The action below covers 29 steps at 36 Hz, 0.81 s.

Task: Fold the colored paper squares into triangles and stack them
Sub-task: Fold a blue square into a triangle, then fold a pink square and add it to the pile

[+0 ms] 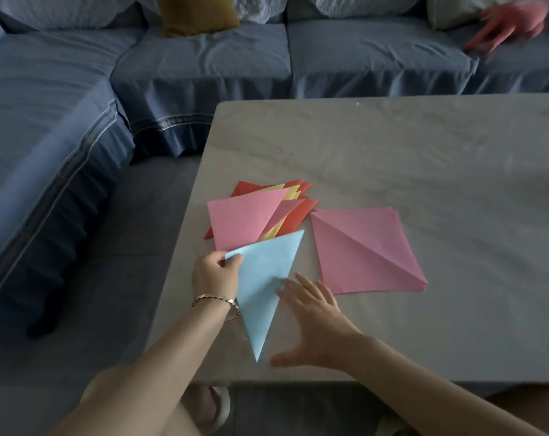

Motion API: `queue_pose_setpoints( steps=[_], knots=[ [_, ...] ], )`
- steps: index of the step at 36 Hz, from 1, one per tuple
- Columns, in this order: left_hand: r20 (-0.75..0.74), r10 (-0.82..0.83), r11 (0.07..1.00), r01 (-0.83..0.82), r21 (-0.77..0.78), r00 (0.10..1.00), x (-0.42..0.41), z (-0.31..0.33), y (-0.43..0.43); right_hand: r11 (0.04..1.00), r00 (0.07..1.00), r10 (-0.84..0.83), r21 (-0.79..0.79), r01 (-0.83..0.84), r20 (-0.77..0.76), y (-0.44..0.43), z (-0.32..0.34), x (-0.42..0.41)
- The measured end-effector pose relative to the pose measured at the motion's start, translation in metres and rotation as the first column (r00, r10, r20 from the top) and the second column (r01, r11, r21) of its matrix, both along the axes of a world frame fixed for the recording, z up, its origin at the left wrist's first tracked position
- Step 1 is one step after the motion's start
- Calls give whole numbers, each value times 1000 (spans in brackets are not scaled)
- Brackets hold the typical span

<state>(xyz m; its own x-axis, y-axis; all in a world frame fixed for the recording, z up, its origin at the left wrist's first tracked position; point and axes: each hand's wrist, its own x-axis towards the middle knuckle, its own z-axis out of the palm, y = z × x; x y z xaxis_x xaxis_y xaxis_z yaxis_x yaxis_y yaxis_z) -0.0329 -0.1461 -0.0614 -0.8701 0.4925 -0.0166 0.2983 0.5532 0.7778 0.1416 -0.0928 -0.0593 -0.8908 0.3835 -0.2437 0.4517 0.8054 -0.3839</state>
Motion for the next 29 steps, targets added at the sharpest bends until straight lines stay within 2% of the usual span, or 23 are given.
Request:
queue_pose_setpoints(
  steps=[4, 6, 9, 11, 12, 14, 16, 17, 18, 20, 23, 25, 29],
  knots=[
    [-80, -22, 994, 30, 107, 997, -17, 28, 16, 986, 956, -164, -51, 156, -242, 26, 3, 19],
    [-101, 5, 991, 9, 131, 995, -34, 40, 27, 974, 931, -225, -40, 223, -287, 41, 3, 28],
    [-101, 40, 993, -28, 115, 994, -59, 51, 43, 965, 938, -252, 14, 263, -237, 64, 3, 40],
    [-78, 40, 998, -36, 52, 996, -65, 53, 49, 961, 953, -252, 68, 267, -168, 78, 3, 48],
    [-122, 34, 999, -35, -1, 992, -63, 52, 51, 961, 959, -250, 88, 263, -137, 84, 3, 51],
    [-330, -32, 999, 18, -43, 943, -49, 54, 52, 962, 967, -240, 109, 249, -88, 93, 1, 56],
    [-491, -174, 980, 198, -2, 854, -25, 51, 53, 966, 974, -213, 134, 222, -75, 99, -2, 61],
    [-488, -246, 958, 287, 9, 838, -10, 47, 53, 968, 976, -202, 137, 212, -83, 100, -3, 62],
    [-415, -326, 932, 361, 7, 849, 6, 44, 53, 969, 978, -187, 144, 200, -94, 100, -4, 63],
    [-160, -458, 886, 463, -7, 874, 38, 37, 54, 956, 978, -140, 236, 174, -152, 103, -8, 65],
    [206, -500, 848, 524, -83, 841, 77, 23, 60, 952, 984, -84, 280, 127, -160, 105, -12, 63],
    [307, -454, 851, 509, -127, 836, 91, 20, 64, 966, 986, -60, 241, 97, -158, 106, -14, 62],
    [401, -370, 889, 445, -109, 838, 98, 18, 72, 972, 983, -63, 214, 100, -173, 112, -13, 66]
  ],
)
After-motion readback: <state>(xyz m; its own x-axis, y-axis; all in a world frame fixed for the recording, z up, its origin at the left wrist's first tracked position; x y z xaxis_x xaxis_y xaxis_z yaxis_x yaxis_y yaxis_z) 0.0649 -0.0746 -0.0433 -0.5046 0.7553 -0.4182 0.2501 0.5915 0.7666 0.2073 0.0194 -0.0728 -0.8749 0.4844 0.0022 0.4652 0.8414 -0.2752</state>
